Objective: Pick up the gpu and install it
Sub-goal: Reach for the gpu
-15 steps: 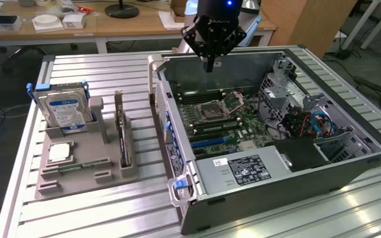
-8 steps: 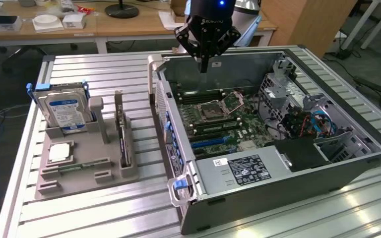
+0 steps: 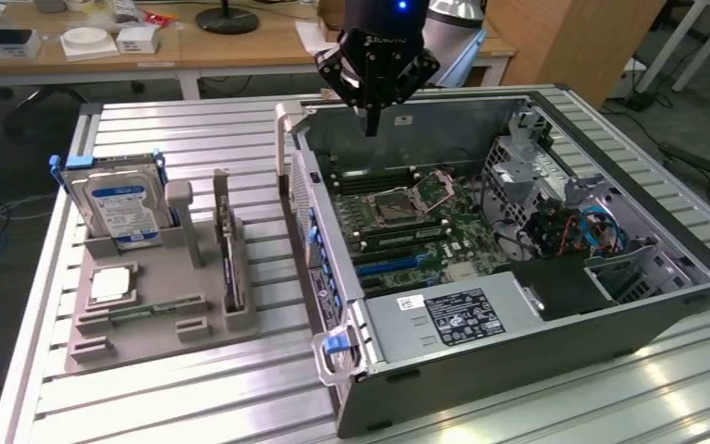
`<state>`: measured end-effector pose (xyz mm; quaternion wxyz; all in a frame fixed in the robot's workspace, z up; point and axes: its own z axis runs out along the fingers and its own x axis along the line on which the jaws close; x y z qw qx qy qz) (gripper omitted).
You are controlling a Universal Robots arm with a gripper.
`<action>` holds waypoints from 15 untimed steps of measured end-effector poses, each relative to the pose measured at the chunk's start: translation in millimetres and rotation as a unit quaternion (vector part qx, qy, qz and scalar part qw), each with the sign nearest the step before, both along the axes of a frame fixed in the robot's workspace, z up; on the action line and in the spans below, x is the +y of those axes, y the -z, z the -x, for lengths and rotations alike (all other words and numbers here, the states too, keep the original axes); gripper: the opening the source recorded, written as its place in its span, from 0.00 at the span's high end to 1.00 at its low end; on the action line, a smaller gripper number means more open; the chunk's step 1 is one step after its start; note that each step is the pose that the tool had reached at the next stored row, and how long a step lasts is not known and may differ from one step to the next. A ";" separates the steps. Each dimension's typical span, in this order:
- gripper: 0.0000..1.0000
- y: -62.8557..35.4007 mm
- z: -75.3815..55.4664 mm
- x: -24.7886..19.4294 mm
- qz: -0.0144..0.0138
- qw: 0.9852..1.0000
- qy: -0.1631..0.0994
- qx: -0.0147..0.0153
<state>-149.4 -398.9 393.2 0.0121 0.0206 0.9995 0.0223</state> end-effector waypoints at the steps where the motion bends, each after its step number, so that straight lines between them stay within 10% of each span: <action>1: 0.90 0.0 1.2 0.0 0.000 1.000 0.000 0.000; 15: 0.90 0.0 21.8 0.0 0.000 1.000 0.000 0.000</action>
